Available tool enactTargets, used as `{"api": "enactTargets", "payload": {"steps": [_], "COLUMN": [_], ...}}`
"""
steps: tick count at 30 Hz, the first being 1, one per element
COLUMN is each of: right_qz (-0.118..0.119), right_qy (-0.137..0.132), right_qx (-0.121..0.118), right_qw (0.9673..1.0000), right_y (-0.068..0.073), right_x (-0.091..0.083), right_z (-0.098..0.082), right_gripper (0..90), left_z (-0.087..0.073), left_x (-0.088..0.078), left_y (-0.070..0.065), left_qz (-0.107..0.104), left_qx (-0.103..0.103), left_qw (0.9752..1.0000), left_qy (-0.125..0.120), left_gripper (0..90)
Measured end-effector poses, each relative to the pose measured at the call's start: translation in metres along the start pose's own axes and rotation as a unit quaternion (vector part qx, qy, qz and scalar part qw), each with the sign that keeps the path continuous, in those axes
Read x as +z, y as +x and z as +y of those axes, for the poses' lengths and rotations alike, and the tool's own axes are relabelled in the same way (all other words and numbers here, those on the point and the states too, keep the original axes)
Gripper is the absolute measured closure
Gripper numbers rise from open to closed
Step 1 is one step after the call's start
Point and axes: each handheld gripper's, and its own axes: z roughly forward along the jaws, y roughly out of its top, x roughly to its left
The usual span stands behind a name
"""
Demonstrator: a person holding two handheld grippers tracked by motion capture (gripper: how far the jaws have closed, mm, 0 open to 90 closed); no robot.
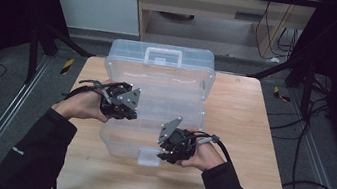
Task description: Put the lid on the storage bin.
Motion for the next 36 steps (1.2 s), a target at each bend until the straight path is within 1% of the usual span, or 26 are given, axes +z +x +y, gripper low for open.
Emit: {"api": "enactTargets", "payload": {"steps": [1,2,5,8,11,14,15,16,18,19,20,21,22,23,24,25,26,28,29,30,31,32,33,34,35,36], "right_qz": [-0.007,-0.005,-0.020,-0.037,-0.040,-0.042,-0.037,-0.040,-0.044,-0.050,-0.054,-0.065,-0.074,-0.092,-0.101,-0.110,-0.126,-0.152,-0.160,-0.169,-0.176,-0.178,-0.187,-0.188,-0.193,-0.196], "right_qy": [-0.019,-0.035,-0.065,-0.098,-0.129,-0.160,-0.172,-0.183,-0.209,-0.222,-0.239,-0.255,-0.269,-0.285,-0.293,-0.301,-0.308,-0.309,-0.307,-0.309,-0.308,-0.307,-0.306,-0.305,-0.303,-0.300], "right_qx": [0.010,0.016,0.037,0.063,0.087,0.092,0.094,0.095,0.106,0.114,0.123,0.133,0.144,0.156,0.165,0.177,0.186,0.200,0.205,0.212,0.219,0.222,0.228,0.233,0.237,0.241], "right_qw": [0.9997,0.9993,0.9970,0.9924,0.9871,0.9819,0.9799,0.9776,0.9712,0.9670,0.9616,0.9554,0.9495,0.9412,0.9364,0.9306,0.9245,0.9174,0.9153,0.9118,0.9089,0.9081,0.9053,0.9043,0.9026,0.9019], "right_y": [0.000,0.000,0.000,-0.002,-0.004,-0.003,-0.002,-0.002,-0.003,-0.005,-0.007,-0.009,-0.012,-0.015,-0.018,-0.022,-0.025,-0.032,-0.035,-0.039,-0.042,-0.044,-0.048,-0.050,-0.053,-0.056], "right_x": [-0.004,-0.009,-0.019,-0.027,-0.036,-0.046,-0.049,-0.052,-0.059,-0.063,-0.067,-0.071,-0.075,-0.080,-0.083,-0.086,-0.088,-0.091,-0.092,-0.092,-0.092,-0.092,-0.091,-0.091,-0.090,-0.089], "right_z": [-0.003,-0.006,-0.015,-0.024,-0.031,-0.037,-0.038,-0.038,-0.039,-0.040,-0.041,-0.043,-0.045,-0.047,-0.049,-0.051,-0.053,-0.056,-0.057,-0.059,-0.061,-0.062,-0.063,-0.064,-0.065,-0.066], "right_gripper": [65.3,66.0,69.2,75.3,79.7,83.4,84.7,85.5,88.3,89.5,89.9,90.0,90.0,90.0,90.0,90.0,90.0,90.0,90.0,90.0,90.0,90.0,90.0,90.0,90.0,90.0], "left_z": [0.000,0.000,0.001,0.001,0.000,0.000,0.000,0.001,0.001,0.001,0.001,0.000,0.000,0.000,0.000,0.000,0.000,0.000,0.000,-0.001,-0.001,-0.001,-0.001,-0.001,0.000,0.000], "left_x": [0.000,0.000,0.000,0.000,0.000,0.000,0.000,0.000,0.000,0.000,0.000,0.000,0.000,0.000,0.000,0.000,0.000,0.000,0.000,0.000,0.000,0.000,0.000,0.000,0.001,0.001], "left_y": [0.000,0.001,0.001,0.001,0.001,0.001,0.001,0.002,0.001,0.001,0.002,0.001,0.001,0.001,0.001,0.002,0.001,0.001,0.001,-0.001,0.001,-0.001,0.000,0.002,0.001,0.001], "left_qz": [0.000,0.001,0.001,0.001,-0.001,0.000,0.000,0.001,0.001,0.000,0.000,-0.002,-0.002,-0.002,-0.002,-0.001,-0.002,-0.002,-0.003,-0.015,-0.003,-0.016,-0.015,-0.004,-0.004,-0.004], "left_qx": [0.000,0.002,0.001,0.000,-0.007,-0.005,-0.006,-0.002,-0.002,-0.003,-0.003,-0.008,-0.008,-0.008,-0.008,-0.004,-0.008,-0.009,-0.010,-0.023,-0.009,-0.023,-0.020,-0.006,-0.007,-0.008], "left_qw": [1.0000,1.0000,1.0000,1.0000,1.0000,1.0000,1.0000,1.0000,1.0000,1.0000,1.0000,1.0000,1.0000,1.0000,1.0000,1.0000,1.0000,0.9999,0.9999,0.9996,0.9999,0.9996,0.9997,1.0000,1.0000,1.0000], "left_qy": [0.000,0.000,0.001,0.001,-0.002,-0.002,-0.001,-0.001,0.000,-0.001,-0.001,-0.002,-0.003,-0.003,-0.003,-0.003,-0.003,-0.004,-0.005,-0.001,-0.005,0.000,0.000,-0.004,-0.004,-0.004], "left_gripper": [88.2,88.2,88.1,87.9,87.8,87.8,87.7,87.8,87.7,87.7,87.7,87.7,87.7,87.7,87.7,87.7,87.7,87.6,87.7,87.6,87.6,87.6,87.6,87.7,87.6,87.6]}}
